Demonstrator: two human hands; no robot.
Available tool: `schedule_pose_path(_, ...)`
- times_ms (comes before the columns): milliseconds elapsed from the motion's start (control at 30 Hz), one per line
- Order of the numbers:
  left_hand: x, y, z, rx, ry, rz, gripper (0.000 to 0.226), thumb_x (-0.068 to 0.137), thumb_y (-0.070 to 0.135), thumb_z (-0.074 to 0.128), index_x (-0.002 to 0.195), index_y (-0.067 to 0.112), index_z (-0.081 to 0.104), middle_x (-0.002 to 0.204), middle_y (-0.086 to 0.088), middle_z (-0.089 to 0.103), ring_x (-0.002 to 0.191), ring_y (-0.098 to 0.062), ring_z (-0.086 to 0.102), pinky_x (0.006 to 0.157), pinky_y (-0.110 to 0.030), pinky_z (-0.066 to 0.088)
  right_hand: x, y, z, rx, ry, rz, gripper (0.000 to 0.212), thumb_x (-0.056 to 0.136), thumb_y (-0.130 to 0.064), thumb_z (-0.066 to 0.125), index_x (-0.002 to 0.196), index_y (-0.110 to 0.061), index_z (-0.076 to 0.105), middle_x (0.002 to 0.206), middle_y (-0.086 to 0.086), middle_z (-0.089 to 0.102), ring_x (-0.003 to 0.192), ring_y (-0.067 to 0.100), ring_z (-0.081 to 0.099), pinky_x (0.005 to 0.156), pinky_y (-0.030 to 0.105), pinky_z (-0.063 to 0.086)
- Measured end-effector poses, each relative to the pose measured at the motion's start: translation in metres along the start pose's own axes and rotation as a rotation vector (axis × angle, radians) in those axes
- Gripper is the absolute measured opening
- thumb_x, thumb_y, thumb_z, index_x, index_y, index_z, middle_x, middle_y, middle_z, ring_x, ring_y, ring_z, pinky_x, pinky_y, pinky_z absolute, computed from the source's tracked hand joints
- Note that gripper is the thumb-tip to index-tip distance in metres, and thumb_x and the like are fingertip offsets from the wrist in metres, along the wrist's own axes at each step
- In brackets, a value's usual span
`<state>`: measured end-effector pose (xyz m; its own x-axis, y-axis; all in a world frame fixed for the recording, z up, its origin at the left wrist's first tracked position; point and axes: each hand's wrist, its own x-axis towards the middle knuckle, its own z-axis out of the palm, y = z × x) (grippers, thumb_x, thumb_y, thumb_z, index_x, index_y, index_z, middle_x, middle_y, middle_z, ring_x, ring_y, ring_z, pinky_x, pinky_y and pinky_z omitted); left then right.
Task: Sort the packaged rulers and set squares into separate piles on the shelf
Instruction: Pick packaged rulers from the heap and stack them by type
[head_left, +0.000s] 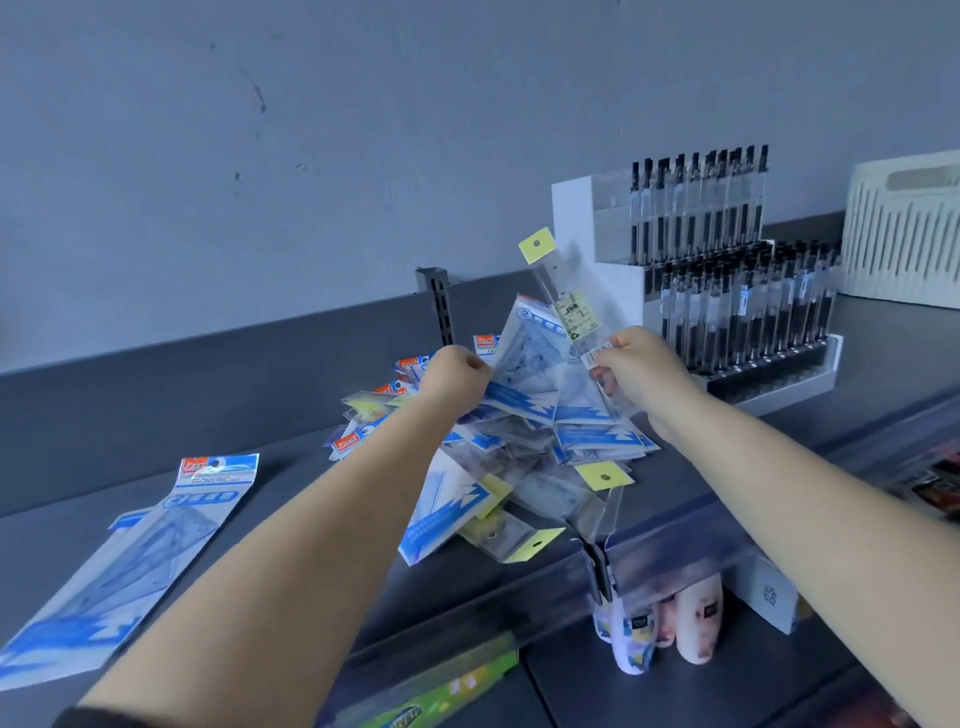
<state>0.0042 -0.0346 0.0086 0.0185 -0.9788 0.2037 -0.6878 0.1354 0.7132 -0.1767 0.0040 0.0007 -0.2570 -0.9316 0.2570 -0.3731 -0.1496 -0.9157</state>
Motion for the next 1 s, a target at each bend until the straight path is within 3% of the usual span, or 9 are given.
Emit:
schedule_pose_path(100,-0.018,-0.015,-0.028,-0.123,0.115,-0.030,0.025,0.093,0.010,0.046,0.069,0.013,0.045,0.066,-0.008,0.046,0.054,-0.021,0.043,0.051,-0.024,0.035,-0.015,-0.015,0.011,0.116,-0.042,-0.008,0.012,0.089,-0.005,0.043,0.081,-0.010,0.050,0.076,0.009,0.058,0.055,0.012,0.047,0.053,0.024,0.034)
schedule_pose_path(300,-0.071,-0.058,-0.093,-0.271,0.329,-0.140,0.024,0.094,0.016,0.051,0.071,0.018,0.048,0.068,-0.001,0.055,0.039,-0.005,0.054,0.042,-0.018,0.037,-0.051,-0.045,0.063,0.222,-0.220,-0.005,0.022,0.085,-0.002,0.040,0.068,-0.014,0.044,0.075,0.008,0.057,0.055,0.010,0.046,0.053,0.022,0.035)
schedule_pose_path(400,-0.102,-0.082,-0.124,-0.269,0.425,-0.219,0.023,0.093,0.016,0.052,0.071,0.019,0.049,0.069,-0.002,0.056,0.049,-0.013,0.056,0.051,-0.023,0.040,-0.076,-0.065,0.097,0.268,-0.342,-0.020,0.026,0.082,0.002,0.041,0.061,-0.014,0.042,0.066,0.005,0.054,0.056,0.011,0.048,0.051,0.022,0.033)
schedule_pose_path(500,-0.131,-0.106,-0.152,-0.244,0.489,-0.265,0.023,0.093,0.013,0.050,0.071,0.017,0.048,0.067,-0.002,0.055,0.053,-0.014,0.055,0.050,-0.024,0.040,-0.101,-0.085,0.127,0.299,-0.478,-0.016,0.026,0.081,0.006,0.040,0.061,-0.012,0.042,0.065,0.002,0.053,0.054,0.010,0.047,0.048,0.019,0.034)
schedule_pose_path(667,-0.163,-0.141,-0.185,-0.210,0.560,-0.312,0.024,0.092,0.007,0.050,0.070,0.013,0.047,0.064,-0.005,0.056,0.034,-0.005,0.053,0.047,-0.025,0.039,-0.131,-0.107,0.169,0.298,-0.577,-0.029,0.026,0.079,0.007,0.040,0.062,-0.012,0.041,0.067,0.002,0.055,0.051,0.010,0.044,0.042,0.016,0.033)
schedule_pose_path(767,-0.178,-0.163,-0.202,0.007,0.584,-0.317,0.015,0.089,0.009,0.051,0.073,0.012,0.050,0.069,-0.010,0.050,0.054,-0.023,0.043,0.057,-0.028,0.036,-0.145,-0.116,0.194,0.277,-0.653,-0.057,0.023,0.078,0.010,0.043,0.069,-0.011,0.047,0.071,0.002,0.060,0.055,0.013,0.048,0.048,0.020,0.035)
schedule_pose_path(833,-0.189,-0.177,-0.217,0.124,0.593,-0.315,0.011,0.087,0.013,0.051,0.077,0.012,0.048,0.071,-0.008,0.046,0.066,-0.021,0.037,0.060,-0.027,0.032,-0.155,-0.123,0.213,0.269,-0.715,-0.070,0.023,0.078,0.013,0.048,0.085,-0.008,0.055,0.077,0.003,0.064,0.059,0.013,0.052,0.055,0.024,0.039)
schedule_pose_path(900,-0.200,-0.192,-0.237,0.159,0.582,-0.333,0.014,0.089,0.018,0.050,0.077,0.011,0.048,0.067,-0.002,0.047,0.065,-0.021,0.040,0.054,-0.027,0.032,-0.165,-0.131,0.234,0.271,-0.764,-0.059,0.026,0.078,0.014,0.053,0.093,-0.006,0.056,0.080,0.005,0.065,0.064,0.014,0.057,0.059,0.026,0.044)
schedule_pose_path(1000,-0.219,-0.219,-0.272,0.258,0.558,-0.370,0.018,0.089,0.022,0.050,0.075,0.012,0.047,0.065,0.003,0.048,0.064,-0.019,0.045,0.053,-0.027,0.034,-0.185,-0.150,0.269,0.245,-0.804,-0.069,0.021,0.077,0.012,0.059,0.088,-0.006,0.059,0.083,0.009,0.064,0.072,0.020,0.060,0.067,0.030,0.049)
